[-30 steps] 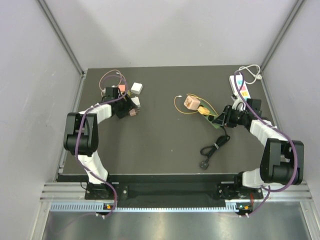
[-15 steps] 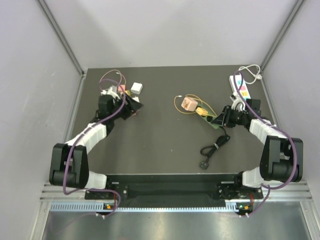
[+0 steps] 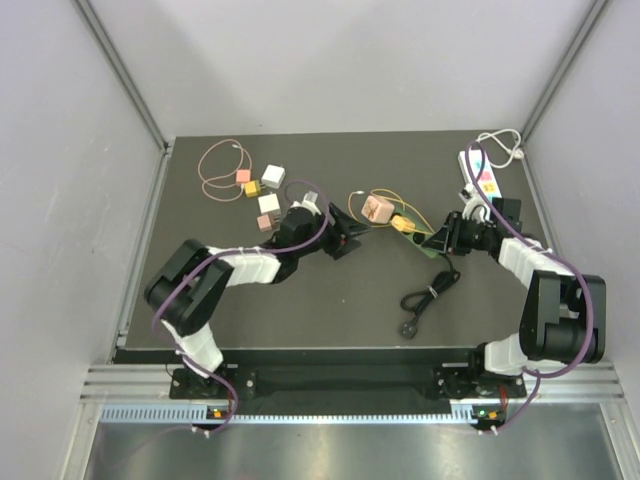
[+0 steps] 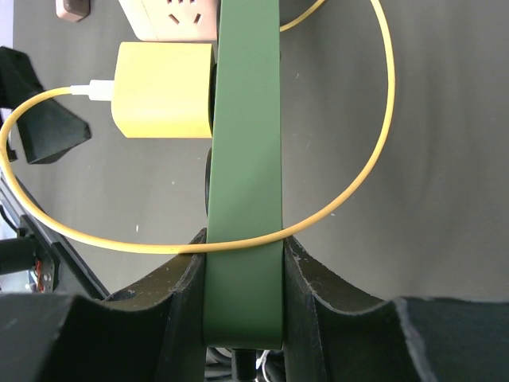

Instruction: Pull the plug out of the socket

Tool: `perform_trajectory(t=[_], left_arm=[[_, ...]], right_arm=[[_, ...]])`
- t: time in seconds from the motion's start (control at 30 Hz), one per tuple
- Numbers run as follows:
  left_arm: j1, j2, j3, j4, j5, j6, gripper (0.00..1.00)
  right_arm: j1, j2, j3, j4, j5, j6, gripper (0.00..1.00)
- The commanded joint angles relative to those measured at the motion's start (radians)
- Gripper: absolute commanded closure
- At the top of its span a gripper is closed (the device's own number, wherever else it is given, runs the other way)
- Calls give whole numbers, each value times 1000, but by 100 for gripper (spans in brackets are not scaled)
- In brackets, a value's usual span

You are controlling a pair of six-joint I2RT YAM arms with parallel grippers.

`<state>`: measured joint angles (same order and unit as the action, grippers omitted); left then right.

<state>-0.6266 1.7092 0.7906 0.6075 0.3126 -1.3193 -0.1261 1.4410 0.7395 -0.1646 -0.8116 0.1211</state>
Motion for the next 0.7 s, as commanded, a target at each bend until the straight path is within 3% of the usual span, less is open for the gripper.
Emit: perform_trajectory(t=[0.0,0.2,0.4,0.67], left_arm=[[-33,79,74,164,-105,-152,28],[-76,199,183,204,-142,-238,29],[-81,227,275,114,-227,-190,28],[-88,299,427,-66,-195,-120,28]], right_arm=[[-14,-21,21,83,-78,-31,100],[-10,-21,21,83,-81,-34,100],[-6,-19,23,82,-78,-37,100],[-1,-33,24,80,-74,-41,100]])
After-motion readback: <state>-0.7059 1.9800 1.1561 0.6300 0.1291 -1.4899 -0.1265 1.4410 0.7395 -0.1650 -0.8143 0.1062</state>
